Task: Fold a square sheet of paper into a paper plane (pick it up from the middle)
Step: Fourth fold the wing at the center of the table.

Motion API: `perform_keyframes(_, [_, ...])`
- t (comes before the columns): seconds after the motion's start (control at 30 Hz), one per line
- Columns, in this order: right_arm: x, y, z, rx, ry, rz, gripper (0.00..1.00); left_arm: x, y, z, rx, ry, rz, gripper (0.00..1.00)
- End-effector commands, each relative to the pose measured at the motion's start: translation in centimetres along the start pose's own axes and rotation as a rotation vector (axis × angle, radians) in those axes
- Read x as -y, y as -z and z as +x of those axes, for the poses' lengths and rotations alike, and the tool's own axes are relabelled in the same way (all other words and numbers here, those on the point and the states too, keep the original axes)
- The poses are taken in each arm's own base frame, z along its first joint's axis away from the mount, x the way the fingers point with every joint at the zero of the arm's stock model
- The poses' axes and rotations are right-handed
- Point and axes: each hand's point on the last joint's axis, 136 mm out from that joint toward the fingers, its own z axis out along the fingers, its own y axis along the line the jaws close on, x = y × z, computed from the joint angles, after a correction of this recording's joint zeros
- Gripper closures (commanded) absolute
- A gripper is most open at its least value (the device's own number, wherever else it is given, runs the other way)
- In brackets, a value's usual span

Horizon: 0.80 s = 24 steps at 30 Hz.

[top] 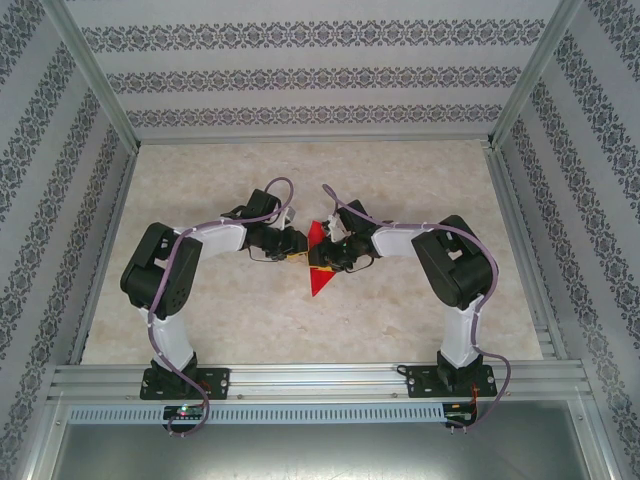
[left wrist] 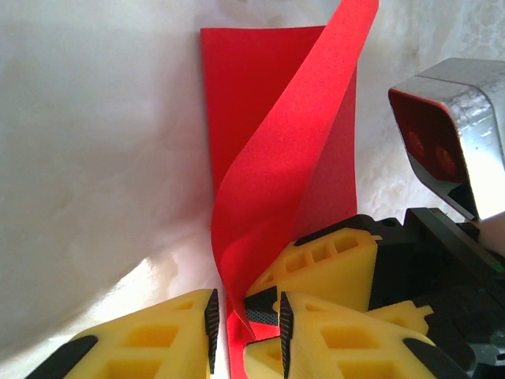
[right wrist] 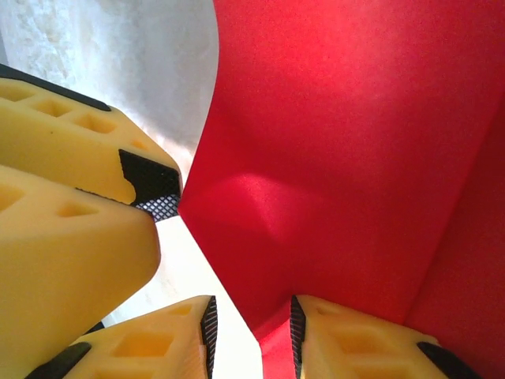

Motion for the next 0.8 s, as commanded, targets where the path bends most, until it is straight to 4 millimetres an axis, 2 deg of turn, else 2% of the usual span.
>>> perform_keyframes(0.0, [-0.1,0.3,0.2,0.012,0.031,0.011,0.67,0.8,-1.0,0.0,-0.024,-0.032,0.039,0.7])
perform_keyframes(0.23, [-0.9,0.8,-0.2,0.036,0.047,-0.02,0.68,-0.1,-1.9,0.4,-0.048,-0.02,0.022,0.7])
perform_keyframes(0.4, [-1.5,1.5,-0.4,0.057,0.054,-0.04,0.69,0.2,-2.3,0.0,-0.043,-0.007,0.044,0.71])
perform_keyframes(0.6, [-1.6,1.9,-0.3,0.061,0.055,-0.047,0.69,0.7,-2.3,-0.3,-0.028,0.002,0.073,0.89])
perform_keyframes(0.77, [-1.6,2.7,-0.2,0.074,0.058,-0.041,0.68,1.0,-2.3,-0.5,-0.029,-0.003,0.086,0.95])
